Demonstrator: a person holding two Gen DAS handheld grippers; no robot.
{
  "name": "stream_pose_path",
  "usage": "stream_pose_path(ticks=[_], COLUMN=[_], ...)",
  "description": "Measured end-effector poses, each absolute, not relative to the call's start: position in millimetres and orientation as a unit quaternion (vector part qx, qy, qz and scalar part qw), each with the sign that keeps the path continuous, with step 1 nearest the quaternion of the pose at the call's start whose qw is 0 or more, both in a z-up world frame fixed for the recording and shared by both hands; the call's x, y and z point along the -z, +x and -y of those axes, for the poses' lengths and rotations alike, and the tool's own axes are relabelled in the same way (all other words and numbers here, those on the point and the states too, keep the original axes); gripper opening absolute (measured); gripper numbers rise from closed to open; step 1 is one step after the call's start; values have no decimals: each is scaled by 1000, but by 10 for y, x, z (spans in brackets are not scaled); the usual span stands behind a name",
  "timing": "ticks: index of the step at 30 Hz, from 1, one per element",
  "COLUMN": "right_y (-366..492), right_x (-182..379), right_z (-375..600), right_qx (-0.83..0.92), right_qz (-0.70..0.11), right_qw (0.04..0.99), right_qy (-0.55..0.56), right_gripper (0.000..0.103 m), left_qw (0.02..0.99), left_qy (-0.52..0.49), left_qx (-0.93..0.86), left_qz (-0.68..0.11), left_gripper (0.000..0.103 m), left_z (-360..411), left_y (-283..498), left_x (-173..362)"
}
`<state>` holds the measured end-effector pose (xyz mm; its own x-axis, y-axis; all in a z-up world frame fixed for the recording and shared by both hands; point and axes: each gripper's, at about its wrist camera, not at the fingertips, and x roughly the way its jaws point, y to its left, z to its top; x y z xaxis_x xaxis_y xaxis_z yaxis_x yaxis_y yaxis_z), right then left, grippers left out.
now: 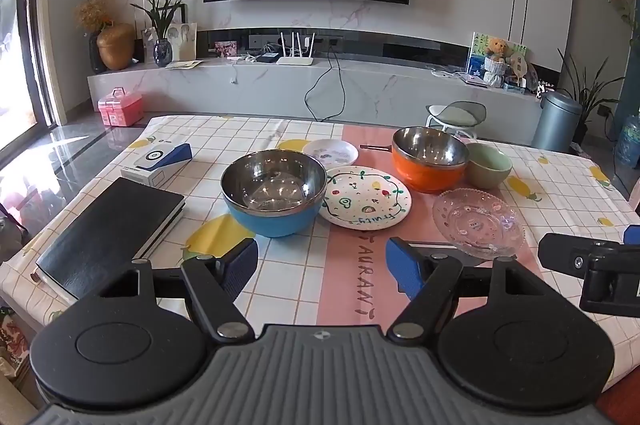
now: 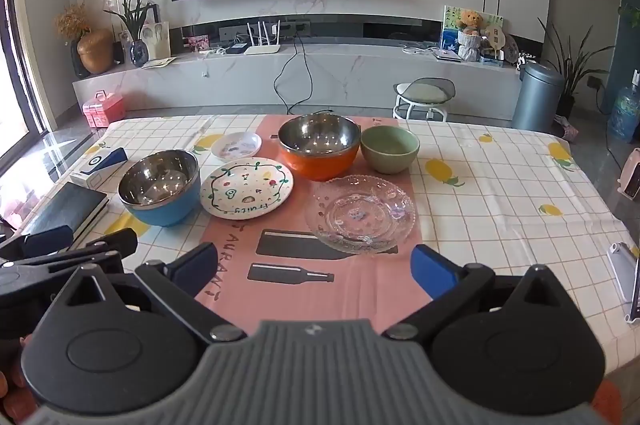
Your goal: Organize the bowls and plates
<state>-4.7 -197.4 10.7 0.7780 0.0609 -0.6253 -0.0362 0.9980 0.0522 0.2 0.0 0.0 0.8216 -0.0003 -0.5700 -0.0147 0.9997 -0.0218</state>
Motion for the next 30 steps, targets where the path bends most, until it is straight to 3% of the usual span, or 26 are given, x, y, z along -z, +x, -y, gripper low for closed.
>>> stream_pose_path(ticks=[30], right_y=[-50], right_x=[-83], right_z=[1959], right_qx=[-24], right_qz=[-334], right_qw=[942], right_qy=[20], right_gripper=[101], left_qw=[953], left_qy=[-12], left_qx=[-4], left_qz=[-303], left_gripper=[86], left_z=[2], left_y=[-1], left_x=[-5])
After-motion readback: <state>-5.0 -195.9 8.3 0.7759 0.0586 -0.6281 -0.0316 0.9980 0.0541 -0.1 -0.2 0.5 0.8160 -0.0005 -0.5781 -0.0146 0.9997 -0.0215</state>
